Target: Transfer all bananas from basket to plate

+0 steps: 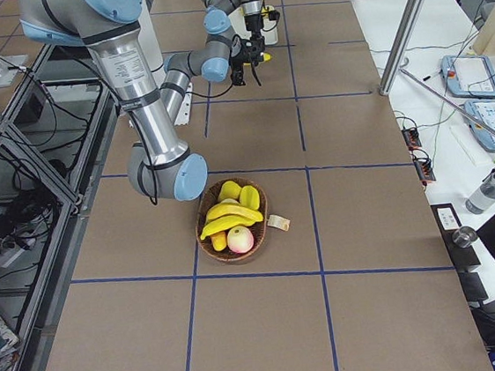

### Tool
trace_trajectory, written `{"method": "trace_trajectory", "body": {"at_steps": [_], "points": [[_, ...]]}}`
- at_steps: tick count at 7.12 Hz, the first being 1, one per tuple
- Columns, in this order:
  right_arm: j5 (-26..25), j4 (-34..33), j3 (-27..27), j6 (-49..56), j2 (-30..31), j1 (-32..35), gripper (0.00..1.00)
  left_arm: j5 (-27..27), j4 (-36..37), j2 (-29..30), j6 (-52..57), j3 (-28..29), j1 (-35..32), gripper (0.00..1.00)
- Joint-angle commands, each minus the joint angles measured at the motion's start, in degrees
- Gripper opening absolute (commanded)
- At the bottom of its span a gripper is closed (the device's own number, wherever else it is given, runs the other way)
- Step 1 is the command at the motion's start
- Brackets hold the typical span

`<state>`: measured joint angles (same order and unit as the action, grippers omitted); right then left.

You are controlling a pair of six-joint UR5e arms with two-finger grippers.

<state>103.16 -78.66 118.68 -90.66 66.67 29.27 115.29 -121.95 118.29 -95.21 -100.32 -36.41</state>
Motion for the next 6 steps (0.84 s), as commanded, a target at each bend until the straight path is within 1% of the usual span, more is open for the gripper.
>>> {"method": "trace_trajectory", "body": {"at_steps": [1,2,3,4,5,6], "points": [[3.4,-10.6,0.1,9.2,1.4,4.1,1.00,-0.1,2.1,-8.6,0.5,-3.5,-4.2,0.00],[3.6,-13.2,0.3,12.4,2.8,6.0,1.00,-0.1,2.3,-13.3,0.7,-5.7,-6.6,0.00],[6.2,-13.2,0.4,15.0,5.4,8.5,1.00,-0.1,2.3,-18.0,3.9,-7.2,-8.0,0.00],[9.7,-13.3,0.4,17.7,7.6,11.4,1.00,-0.1,2.2,-22.4,7.2,-7.6,-8.2,0.00],[12.4,-13.4,0.5,23.2,10.7,14.4,1.00,-0.1,2.3,-26.3,10.3,-7.3,-9.1,0.00],[12.8,-13.4,1.0,29.2,14.2,16.2,1.00,-0.1,2.2,-28.8,12.2,-6.4,-9.9,0.00]]}}
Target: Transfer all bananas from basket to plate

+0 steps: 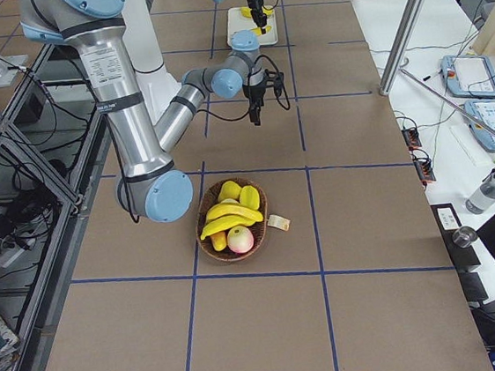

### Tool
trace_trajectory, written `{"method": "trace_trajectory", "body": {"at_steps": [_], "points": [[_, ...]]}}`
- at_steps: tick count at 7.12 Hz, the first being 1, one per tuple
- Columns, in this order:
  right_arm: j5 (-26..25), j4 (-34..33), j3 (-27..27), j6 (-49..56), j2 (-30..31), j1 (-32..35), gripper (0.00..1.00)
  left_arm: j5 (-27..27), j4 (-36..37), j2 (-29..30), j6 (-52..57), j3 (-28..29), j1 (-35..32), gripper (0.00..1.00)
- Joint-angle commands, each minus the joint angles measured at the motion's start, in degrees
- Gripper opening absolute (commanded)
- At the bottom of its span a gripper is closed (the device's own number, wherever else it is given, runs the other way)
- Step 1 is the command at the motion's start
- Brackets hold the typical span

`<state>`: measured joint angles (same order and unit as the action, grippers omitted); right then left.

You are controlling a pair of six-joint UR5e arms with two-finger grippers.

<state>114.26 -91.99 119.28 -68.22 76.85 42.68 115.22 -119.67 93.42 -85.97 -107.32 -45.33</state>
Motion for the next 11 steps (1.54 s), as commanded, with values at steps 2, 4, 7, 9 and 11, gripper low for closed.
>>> {"method": "trace_trajectory", "body": {"at_steps": [2,4,7,9,11], "points": [[1.8,0.0,1.1,16.1,8.7,6.4,1.00,0.3,-0.7,-7.0,12.3,2.8,-5.8,0.00],[6.0,0.0,0.9,24.9,11.2,10.6,1.00,0.6,-0.7,-6.5,22.5,9.3,-11.8,0.00],[6.1,0.1,0.4,25.7,11.4,10.8,1.00,0.8,-5.6,-6.1,23.8,15.6,-12.6,0.01],[6.0,0.1,0.5,25.6,11.4,10.8,1.00,1.0,-8.3,-6.1,23.5,17.1,-12.7,0.10],[5.9,0.1,0.5,25.5,11.4,10.8,1.00,1.0,-8.4,-7.1,23.7,17.2,-12.7,0.44]]}}
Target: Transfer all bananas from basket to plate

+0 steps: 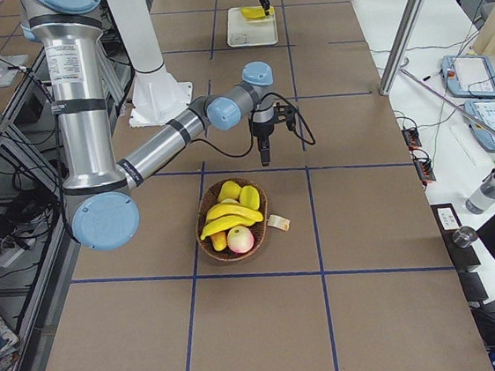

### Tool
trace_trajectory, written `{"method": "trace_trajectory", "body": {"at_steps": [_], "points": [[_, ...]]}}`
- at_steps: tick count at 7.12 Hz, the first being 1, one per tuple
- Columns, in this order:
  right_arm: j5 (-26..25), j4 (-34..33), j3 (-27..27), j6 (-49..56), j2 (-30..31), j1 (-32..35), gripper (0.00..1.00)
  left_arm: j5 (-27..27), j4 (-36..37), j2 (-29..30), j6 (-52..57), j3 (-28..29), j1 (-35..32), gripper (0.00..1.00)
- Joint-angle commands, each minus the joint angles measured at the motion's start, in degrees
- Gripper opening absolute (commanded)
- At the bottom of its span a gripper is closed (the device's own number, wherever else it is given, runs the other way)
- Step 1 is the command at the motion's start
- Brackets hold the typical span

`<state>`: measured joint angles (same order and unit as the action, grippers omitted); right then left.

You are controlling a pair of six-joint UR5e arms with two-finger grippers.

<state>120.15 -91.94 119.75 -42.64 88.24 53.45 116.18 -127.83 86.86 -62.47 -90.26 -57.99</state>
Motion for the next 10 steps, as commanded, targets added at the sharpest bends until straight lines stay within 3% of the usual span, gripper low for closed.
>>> {"method": "trace_trajectory", "body": {"at_steps": [1,2,4,6,9,10], "points": [[0.0,0.1,0.0,-0.2,0.0,0.0,1.00,0.1,-0.4,-0.7,0.3,0.3,-0.1,0.61],[0.0,0.1,0.0,-0.3,0.0,0.0,1.00,0.1,-2.0,-1.5,0.3,0.3,0.0,0.99],[0.0,0.2,0.2,-0.3,-0.1,0.0,1.00,5.4,-2.5,-1.8,0.8,-0.6,-0.8,1.00],[0.3,0.1,0.6,1.3,1.0,1.0,1.00,12.2,-1.5,-1.3,0.9,-5.7,-5.7,1.00],[-0.3,3.0,6.1,7.5,13.2,2.4,1.00,12.1,-1.4,-0.5,1.2,-10.6,-1.6,1.00],[-0.4,10.6,5.4,7.7,18.7,2.4,1.00,12.1,-1.4,-0.2,1.2,-10.6,-1.6,1.00]]}}
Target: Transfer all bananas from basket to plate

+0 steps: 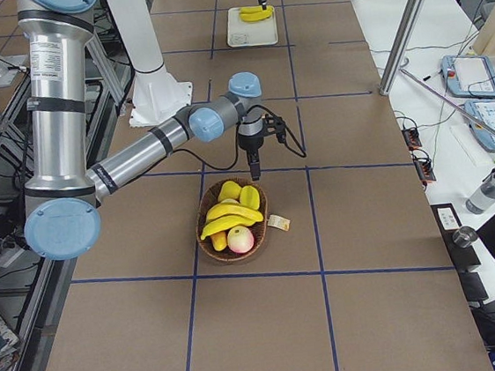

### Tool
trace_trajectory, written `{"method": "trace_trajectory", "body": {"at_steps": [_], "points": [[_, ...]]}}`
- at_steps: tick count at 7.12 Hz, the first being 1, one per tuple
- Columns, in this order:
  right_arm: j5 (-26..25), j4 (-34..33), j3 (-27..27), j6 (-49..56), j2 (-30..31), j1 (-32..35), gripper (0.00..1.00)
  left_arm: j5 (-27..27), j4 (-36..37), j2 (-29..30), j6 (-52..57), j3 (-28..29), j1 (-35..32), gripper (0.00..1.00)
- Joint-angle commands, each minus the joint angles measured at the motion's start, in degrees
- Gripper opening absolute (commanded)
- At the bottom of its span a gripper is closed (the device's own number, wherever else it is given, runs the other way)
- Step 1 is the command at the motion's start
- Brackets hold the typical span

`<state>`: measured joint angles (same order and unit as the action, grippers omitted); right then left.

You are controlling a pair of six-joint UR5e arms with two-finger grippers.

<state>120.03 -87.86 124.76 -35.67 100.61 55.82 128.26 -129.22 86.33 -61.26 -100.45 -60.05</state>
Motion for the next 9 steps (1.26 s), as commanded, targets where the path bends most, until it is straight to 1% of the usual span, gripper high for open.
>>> {"method": "trace_trajectory", "body": {"at_steps": [1,2,3,4,5,6,7,8,9], "points": [[-0.4,15.5,-3.0,0.7,10.0,0.1,1.00,0.0,-0.1,0.3,0.0,-0.5,0.5,1.00],[-0.8,18.7,-4.9,0.3,10.7,0.0,1.00,0.0,-0.1,0.4,0.0,-0.7,0.5,1.00],[-2.0,18.0,-5.3,0.3,11.3,-0.4,0.99,0.1,-0.1,0.6,-0.1,-0.9,0.5,1.00],[-5.9,17.8,-5.3,0.4,12.6,-4.1,0.99,0.0,-0.1,0.6,-0.1,-0.9,0.5,1.00],[-7.2,16.4,-4.9,0.4,12.7,-6.1,0.98,0.0,-0.1,0.6,-0.1,-0.8,0.6,1.00],[-7.3,16.1,-3.9,0.3,12.7,-7.1,0.98,0.0,-0.1,0.7,-0.1,-0.8,0.8,1.00],[-7.4,13.3,-2.0,0.3,12.5,-8.2,0.98,0.1,-0.1,0.7,-0.2,-0.9,1.2,1.00],[-8.7,3.4,3.0,0.2,11.5,-10.8,0.96,0.1,-0.1,0.8,-0.2,-0.9,1.3,1.00],[-14.1,-5.4,5.2,0.2,9.8,-13.5,0.93,0.1,-0.1,0.8,-0.3,-0.8,1.4,1.00]]}}
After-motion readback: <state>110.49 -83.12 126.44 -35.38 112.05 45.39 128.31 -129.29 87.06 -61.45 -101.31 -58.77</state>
